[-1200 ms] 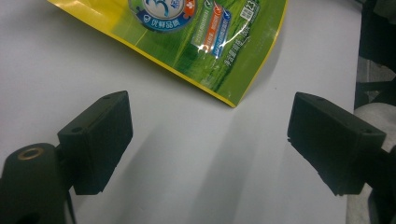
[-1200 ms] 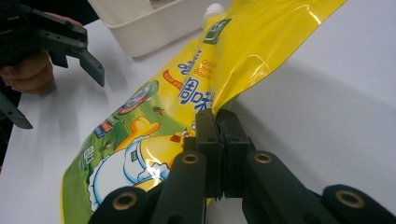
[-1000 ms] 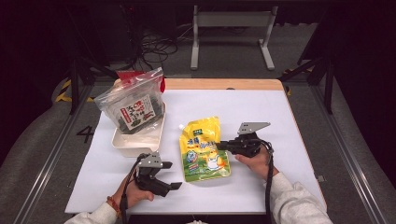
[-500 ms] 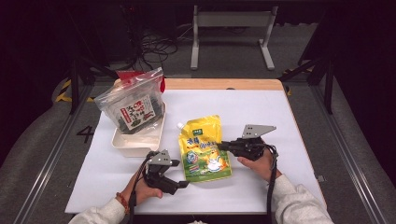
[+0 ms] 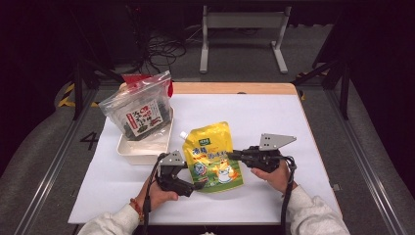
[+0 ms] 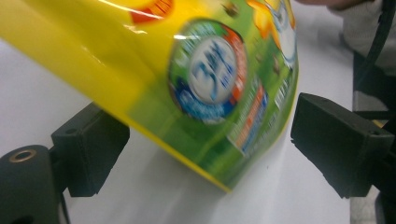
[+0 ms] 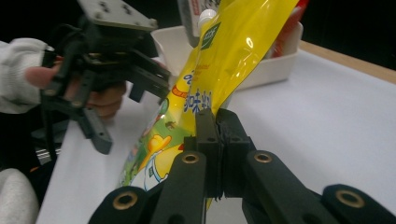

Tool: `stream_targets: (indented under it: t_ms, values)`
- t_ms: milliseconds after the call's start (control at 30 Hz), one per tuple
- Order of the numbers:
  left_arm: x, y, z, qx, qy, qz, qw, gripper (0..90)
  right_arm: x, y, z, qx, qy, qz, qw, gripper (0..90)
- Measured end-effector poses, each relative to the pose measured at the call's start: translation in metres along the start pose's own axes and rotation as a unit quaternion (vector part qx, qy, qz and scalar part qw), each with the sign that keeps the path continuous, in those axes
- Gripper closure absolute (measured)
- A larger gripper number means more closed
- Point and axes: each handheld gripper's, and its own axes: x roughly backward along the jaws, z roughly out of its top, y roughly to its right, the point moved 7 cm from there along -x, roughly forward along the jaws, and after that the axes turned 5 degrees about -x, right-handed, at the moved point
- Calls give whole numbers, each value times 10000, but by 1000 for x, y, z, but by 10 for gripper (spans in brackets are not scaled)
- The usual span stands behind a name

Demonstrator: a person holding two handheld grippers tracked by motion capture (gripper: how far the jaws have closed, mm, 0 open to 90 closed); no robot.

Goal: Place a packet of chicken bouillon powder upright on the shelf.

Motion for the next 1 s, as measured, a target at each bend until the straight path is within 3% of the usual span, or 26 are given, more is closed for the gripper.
stream_targets:
  t_ms: [33, 100, 167, 200, 333, 433, 467, 600, 833, 933, 1000]
  values:
    - [0, 2, 3, 7, 75, -40, 10000, 132, 0, -2, 1, 29, 9, 13, 10000, 882]
    - [0, 4, 12, -172, 231, -1, 9996, 165, -1, -6, 5, 108, 47, 55, 9999, 882]
    - [3, 4, 19, -178, 400, -87, 9990, 209, 0, -9, 8, 155, 99, 99, 9998, 882]
    - [6, 1, 24, -234, 529, 15, 9983, 246, 0, -10, 8, 201, 105, 80, 9997, 882]
    - [14, -2, 32, -299, 813, -68, 9962, 498, 0, -8, 9, 178, 117, -16, 9998, 877]
    - [21, -1, 37, -463, 921, -76, 9946, 753, 1, -6, 8, 206, 86, -101, 9997, 869]
    - [21, 1, 38, -601, 881, -48, 9943, 765, 0, -6, 8, 212, 69, -122, 9997, 868]
    - [24, 4, 41, -831, 855, 97, 9928, 782, 1, -6, 9, 210, 64, -176, 9996, 826]
    - [36, 10, 51, -1201, 930, 281, 9880, 790, 10, -8, 16, 143, 38, -379, 9992, 489]
    - [49, 10, 56, -1322, 990, 416, 9854, 791, 20, -2, 13, 68, -42, -640, 9979, 404]
    - [60, 10, 60, -1400, 1022, 464, 9838, 791, 25, 2, 10, 16, -47, -749, 9972, 396]
